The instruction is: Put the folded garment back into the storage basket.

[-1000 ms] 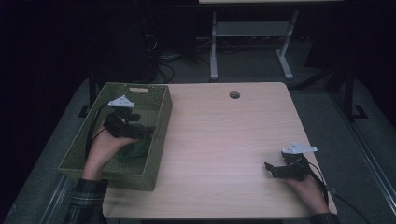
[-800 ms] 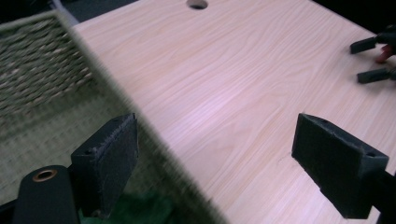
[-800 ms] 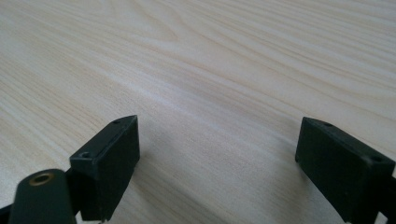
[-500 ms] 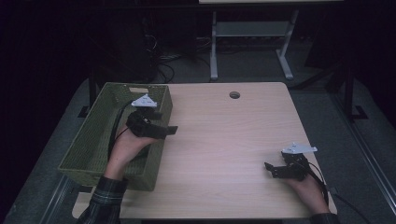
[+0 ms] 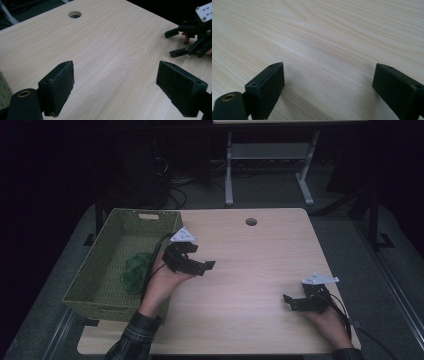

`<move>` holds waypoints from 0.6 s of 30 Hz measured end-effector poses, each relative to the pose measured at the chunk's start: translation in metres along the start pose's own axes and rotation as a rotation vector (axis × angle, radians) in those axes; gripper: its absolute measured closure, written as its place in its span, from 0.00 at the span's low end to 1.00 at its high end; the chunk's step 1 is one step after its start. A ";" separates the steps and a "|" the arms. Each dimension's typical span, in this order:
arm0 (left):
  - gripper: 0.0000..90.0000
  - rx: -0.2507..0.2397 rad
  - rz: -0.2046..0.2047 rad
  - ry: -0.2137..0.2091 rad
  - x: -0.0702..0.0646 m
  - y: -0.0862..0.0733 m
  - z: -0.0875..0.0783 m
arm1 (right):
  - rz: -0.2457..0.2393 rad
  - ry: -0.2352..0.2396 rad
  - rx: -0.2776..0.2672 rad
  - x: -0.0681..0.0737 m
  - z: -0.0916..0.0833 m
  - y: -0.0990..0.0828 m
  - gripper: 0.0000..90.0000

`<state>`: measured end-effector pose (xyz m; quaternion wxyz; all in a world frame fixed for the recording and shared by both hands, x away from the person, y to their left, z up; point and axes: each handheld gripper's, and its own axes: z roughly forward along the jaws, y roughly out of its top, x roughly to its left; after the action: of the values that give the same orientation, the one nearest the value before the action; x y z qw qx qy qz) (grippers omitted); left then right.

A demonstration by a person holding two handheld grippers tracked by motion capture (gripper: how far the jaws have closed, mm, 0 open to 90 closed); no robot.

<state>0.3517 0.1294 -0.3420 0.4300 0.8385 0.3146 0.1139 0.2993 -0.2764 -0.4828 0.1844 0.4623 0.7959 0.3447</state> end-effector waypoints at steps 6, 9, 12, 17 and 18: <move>0.16 -0.008 0.000 0.006 -0.011 -0.011 0.023 | -0.001 0.002 0.002 0.000 0.000 0.000 0.10; 0.16 -0.002 0.000 0.000 -0.014 -0.016 0.033 | -0.001 0.002 0.002 0.000 0.000 0.000 0.10; 0.16 0.017 0.015 0.001 -0.017 -0.024 0.043 | 0.000 0.002 0.003 0.000 0.000 0.000 0.10; 0.16 0.023 0.028 0.002 -0.019 -0.034 0.055 | 0.000 0.002 0.003 0.000 0.000 0.000 0.10; 0.16 0.031 0.039 0.003 -0.021 -0.039 0.061 | -0.001 0.002 0.003 0.000 0.000 0.000 0.10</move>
<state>0.3464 0.0937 -0.4078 0.4143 0.8508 0.3007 0.1188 0.2994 -0.2762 -0.4830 0.1830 0.4619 0.7967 0.3441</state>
